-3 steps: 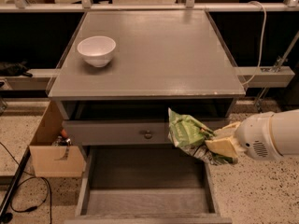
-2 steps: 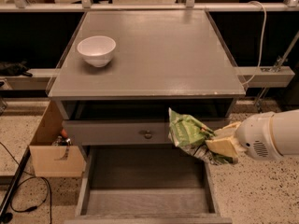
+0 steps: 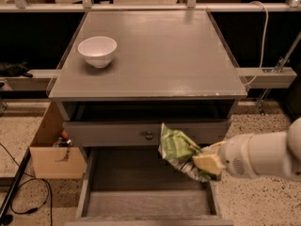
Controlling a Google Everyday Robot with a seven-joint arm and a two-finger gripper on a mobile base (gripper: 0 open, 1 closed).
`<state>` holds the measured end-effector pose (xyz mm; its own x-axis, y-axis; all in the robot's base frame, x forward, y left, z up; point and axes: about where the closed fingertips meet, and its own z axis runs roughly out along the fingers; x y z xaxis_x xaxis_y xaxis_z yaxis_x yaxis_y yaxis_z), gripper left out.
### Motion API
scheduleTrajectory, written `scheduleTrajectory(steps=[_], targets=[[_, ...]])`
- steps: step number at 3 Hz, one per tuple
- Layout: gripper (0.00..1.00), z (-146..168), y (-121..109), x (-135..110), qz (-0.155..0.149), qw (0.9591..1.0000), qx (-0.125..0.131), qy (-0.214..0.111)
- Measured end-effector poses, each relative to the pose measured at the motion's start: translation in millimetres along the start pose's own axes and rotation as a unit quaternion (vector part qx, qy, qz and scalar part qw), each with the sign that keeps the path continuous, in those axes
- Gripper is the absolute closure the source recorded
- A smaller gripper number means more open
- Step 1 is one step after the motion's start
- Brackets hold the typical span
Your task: Place green jalapeno chip bag into middle drawer
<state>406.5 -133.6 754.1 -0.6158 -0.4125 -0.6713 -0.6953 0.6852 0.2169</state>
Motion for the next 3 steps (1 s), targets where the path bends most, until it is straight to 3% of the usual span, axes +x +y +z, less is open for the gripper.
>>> scheduleTrajectory(steps=[1, 2, 3], targets=[[1.00, 69.6, 19.0, 56.3, 0.056, 0.9978, -0.015, 0.033], [1.00, 141.7, 31.1, 116.4, 0.102, 0.9919, -0.025, 0.072], [1.00, 179.8, 29.3, 138.0, 0.114, 0.9896, -0.026, 0.084]])
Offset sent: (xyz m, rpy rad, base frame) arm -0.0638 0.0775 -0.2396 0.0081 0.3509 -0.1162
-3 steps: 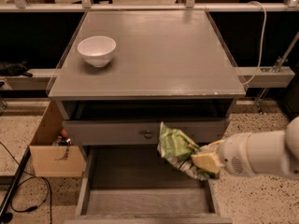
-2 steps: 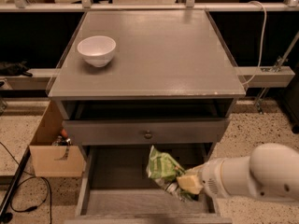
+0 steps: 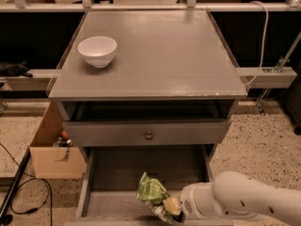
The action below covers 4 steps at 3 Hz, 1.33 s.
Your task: Place green jalapeno chip bag into middle drawer
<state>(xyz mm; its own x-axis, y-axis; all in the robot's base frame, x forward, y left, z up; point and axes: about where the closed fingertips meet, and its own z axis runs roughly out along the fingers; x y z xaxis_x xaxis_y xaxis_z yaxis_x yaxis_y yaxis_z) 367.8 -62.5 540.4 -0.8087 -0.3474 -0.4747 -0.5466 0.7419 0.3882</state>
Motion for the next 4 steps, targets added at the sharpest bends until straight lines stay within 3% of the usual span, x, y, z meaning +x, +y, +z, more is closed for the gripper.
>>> scheduleTrajectory(steps=[2, 3, 4], targets=[[1.00, 4.5, -3.0, -3.5, -0.002, 1.0000, 0.009, -0.001], [1.00, 7.9, -14.1, -18.4, -0.010, 0.9996, 0.027, -0.001], [1.00, 29.1, -52.6, -52.8, -0.031, 0.9979, 0.057, -0.007]])
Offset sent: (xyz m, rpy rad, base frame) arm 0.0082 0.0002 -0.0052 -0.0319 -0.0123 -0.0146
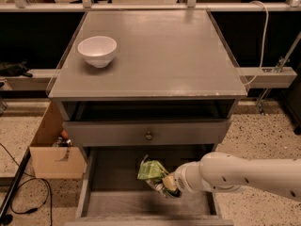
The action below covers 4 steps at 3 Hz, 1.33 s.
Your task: Place green jalapeno chip bag into middle drawer
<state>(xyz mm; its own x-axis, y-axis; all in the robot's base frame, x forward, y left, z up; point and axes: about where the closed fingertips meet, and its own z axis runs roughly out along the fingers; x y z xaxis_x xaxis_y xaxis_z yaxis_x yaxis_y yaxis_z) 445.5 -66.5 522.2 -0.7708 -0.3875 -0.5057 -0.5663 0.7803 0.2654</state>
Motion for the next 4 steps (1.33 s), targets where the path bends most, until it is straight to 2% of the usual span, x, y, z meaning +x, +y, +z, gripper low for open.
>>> scheduleTrajectory(steps=[1, 2, 3, 4], targets=[[1.00, 3.7, 1.9, -1.2, -0.005, 1.0000, 0.000, 0.001], [1.00, 23.0, 3.7, -8.1, -0.021, 0.9997, 0.005, 0.010], [1.00, 63.0, -10.6, -13.5, -0.028, 0.9995, 0.010, 0.008], [1.00, 88.9, -25.5, -7.4, -0.019, 0.9996, 0.015, 0.011]])
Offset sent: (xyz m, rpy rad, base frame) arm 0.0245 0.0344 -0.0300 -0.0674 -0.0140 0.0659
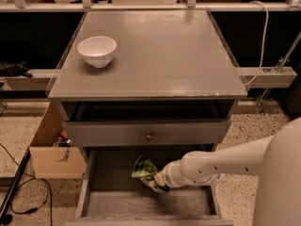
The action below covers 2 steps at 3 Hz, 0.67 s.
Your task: Place green jalapeno chip bag into middle drawer
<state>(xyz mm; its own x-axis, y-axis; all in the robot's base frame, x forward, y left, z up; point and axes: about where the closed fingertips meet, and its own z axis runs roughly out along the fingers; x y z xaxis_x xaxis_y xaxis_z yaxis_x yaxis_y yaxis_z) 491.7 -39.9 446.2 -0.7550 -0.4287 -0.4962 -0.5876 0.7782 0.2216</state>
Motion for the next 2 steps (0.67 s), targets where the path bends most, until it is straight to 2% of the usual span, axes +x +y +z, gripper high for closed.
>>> scheduleTrajectory(steps=[2], targets=[[0.96, 29.1, -25.5, 26.6, 0.016, 0.9998, 0.010, 0.008]])
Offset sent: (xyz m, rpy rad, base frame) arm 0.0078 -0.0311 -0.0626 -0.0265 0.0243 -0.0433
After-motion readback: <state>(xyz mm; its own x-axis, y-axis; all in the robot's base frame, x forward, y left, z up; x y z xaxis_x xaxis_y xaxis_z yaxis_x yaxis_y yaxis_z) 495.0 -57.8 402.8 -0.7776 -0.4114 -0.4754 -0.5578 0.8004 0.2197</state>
